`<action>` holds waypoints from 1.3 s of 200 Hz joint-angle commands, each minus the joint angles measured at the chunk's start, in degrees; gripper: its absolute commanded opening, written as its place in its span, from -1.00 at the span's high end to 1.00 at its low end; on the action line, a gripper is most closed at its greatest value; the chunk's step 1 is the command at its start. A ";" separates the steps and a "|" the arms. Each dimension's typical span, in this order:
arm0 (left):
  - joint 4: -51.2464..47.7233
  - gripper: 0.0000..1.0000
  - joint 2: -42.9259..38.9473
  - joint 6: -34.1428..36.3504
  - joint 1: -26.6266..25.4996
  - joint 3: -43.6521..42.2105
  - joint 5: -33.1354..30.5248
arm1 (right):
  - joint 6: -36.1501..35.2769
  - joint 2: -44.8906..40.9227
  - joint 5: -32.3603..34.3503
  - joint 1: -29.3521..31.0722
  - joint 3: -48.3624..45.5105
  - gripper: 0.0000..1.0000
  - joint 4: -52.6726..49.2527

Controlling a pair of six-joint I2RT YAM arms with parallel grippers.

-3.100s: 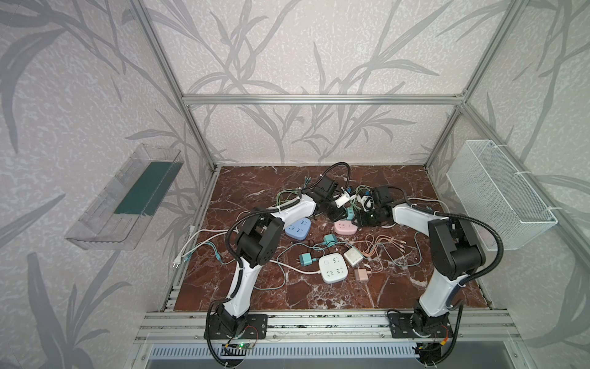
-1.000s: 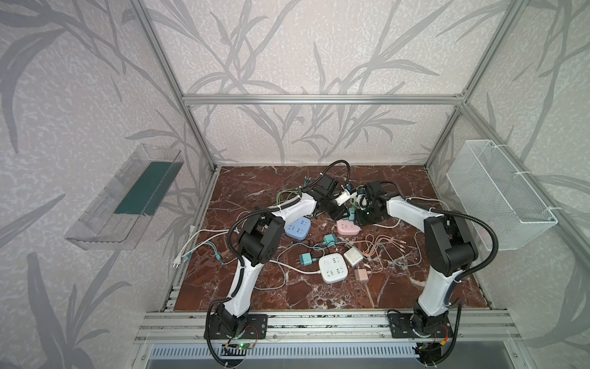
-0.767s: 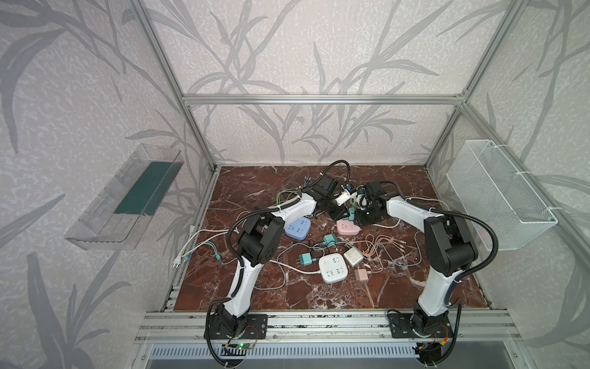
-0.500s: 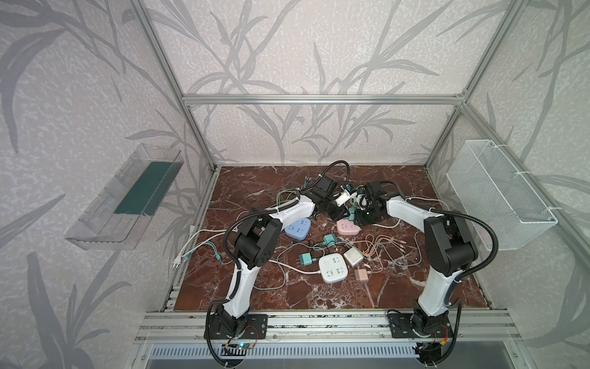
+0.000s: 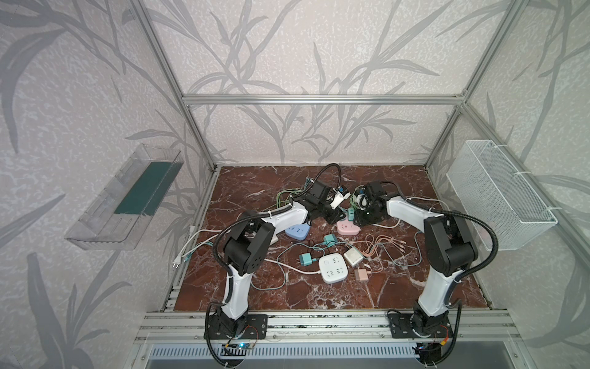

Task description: Pull the plug off the socket

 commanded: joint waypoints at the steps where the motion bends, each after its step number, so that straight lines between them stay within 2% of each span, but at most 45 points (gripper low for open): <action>1: 3.10 0.48 -3.47 -3.00 1.71 -0.97 -0.72 | -0.14 0.39 -0.12 0.35 -1.65 0.14 2.67; 56: 0.05 0.48 -3.17 -1.07 2.72 -2.78 -0.90 | -0.12 -0.60 -1.48 0.39 -2.04 0.14 3.90; 86: -4.98 0.47 -1.75 1.78 2.72 -1.37 -2.56 | -0.74 -1.18 -2.01 0.35 -2.64 0.14 4.57; 138: -5.48 0.47 -0.40 1.57 2.72 -1.26 -9.12 | -1.06 -2.42 -3.63 0.35 -3.60 0.12 6.30; 170: -8.76 0.47 0.98 2.66 2.60 0.63 -9.59 | -1.21 -2.98 -3.65 0.35 -3.65 0.11 6.50; 260: -16.88 0.33 3.95 5.05 1.48 6.75 -14.57 | 0.18 -5.43 -4.55 0.35 -4.59 -0.10 8.13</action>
